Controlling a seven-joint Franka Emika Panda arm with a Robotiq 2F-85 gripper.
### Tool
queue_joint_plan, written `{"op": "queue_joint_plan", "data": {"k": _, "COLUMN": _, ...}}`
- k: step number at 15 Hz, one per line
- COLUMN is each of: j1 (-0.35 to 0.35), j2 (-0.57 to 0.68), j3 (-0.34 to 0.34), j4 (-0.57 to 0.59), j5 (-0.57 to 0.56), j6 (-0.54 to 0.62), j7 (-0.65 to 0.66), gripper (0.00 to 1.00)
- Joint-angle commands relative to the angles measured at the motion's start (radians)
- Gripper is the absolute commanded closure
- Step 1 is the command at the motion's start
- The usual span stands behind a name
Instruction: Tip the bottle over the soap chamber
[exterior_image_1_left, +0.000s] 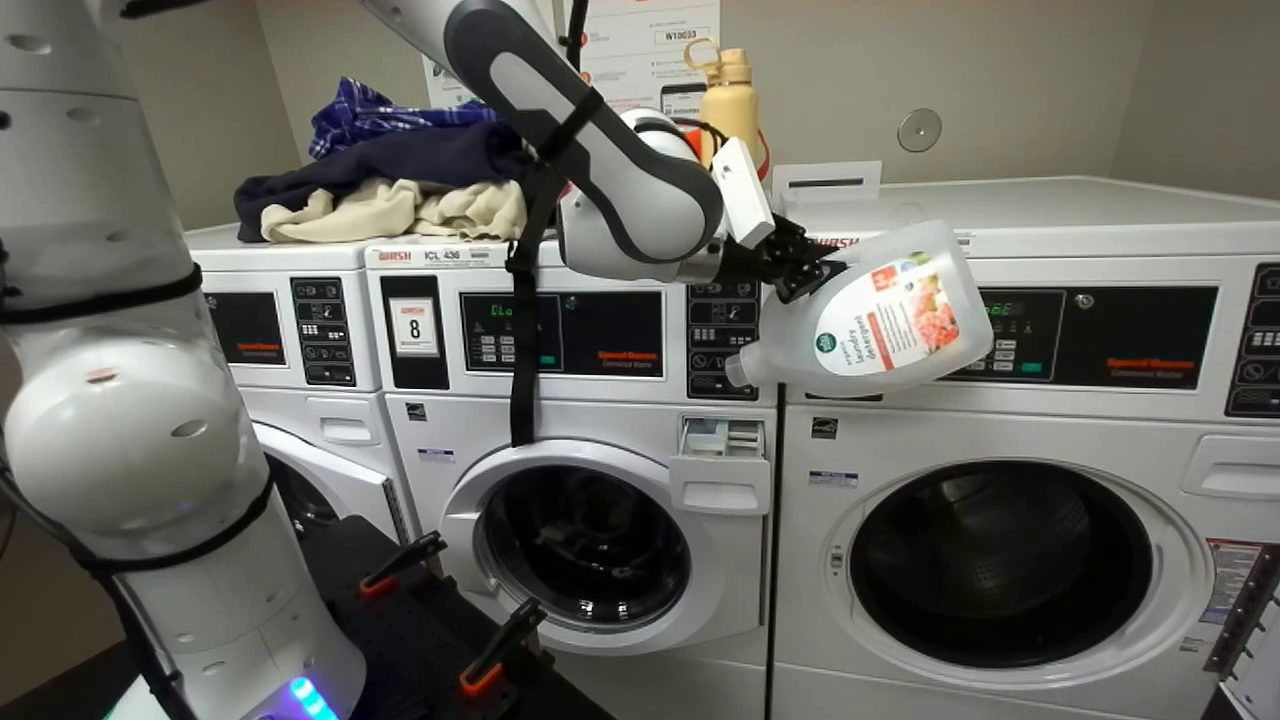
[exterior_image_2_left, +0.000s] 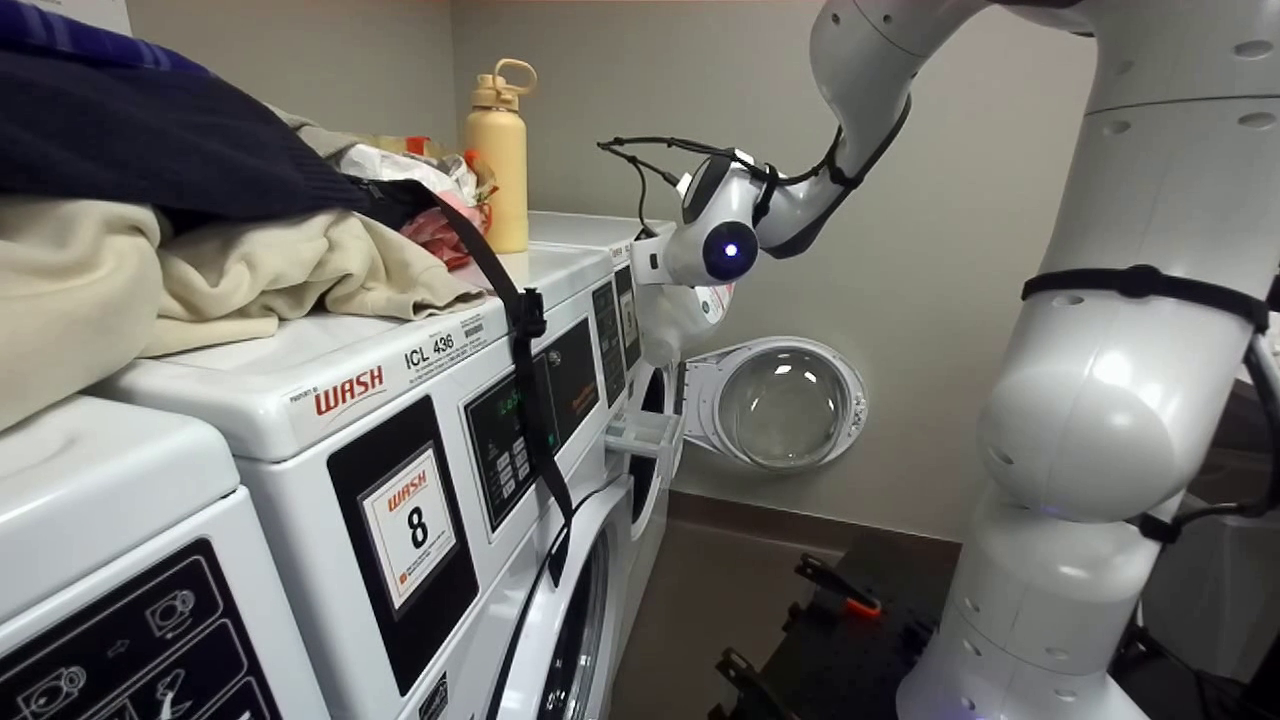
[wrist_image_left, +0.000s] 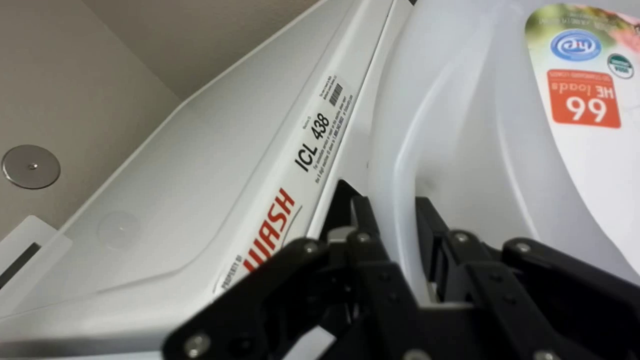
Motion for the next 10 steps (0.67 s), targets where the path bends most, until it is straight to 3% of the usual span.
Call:
{"op": "queue_joint_plan", "data": {"k": 1, "j1": 0.002, "j2": -0.066, "j3": 0.001, "j4": -0.044, "j5": 0.004, "j6": -0.049, "j7": -0.047, "gripper": 0.94}}
{"op": "queue_joint_plan", "data": {"k": 10, "j1": -0.001, "j2": -0.059, "j3": -0.002, "j4": -0.061, "j5": 0.004, "j6": -0.074, "j7": -0.040, "gripper": 0.94}}
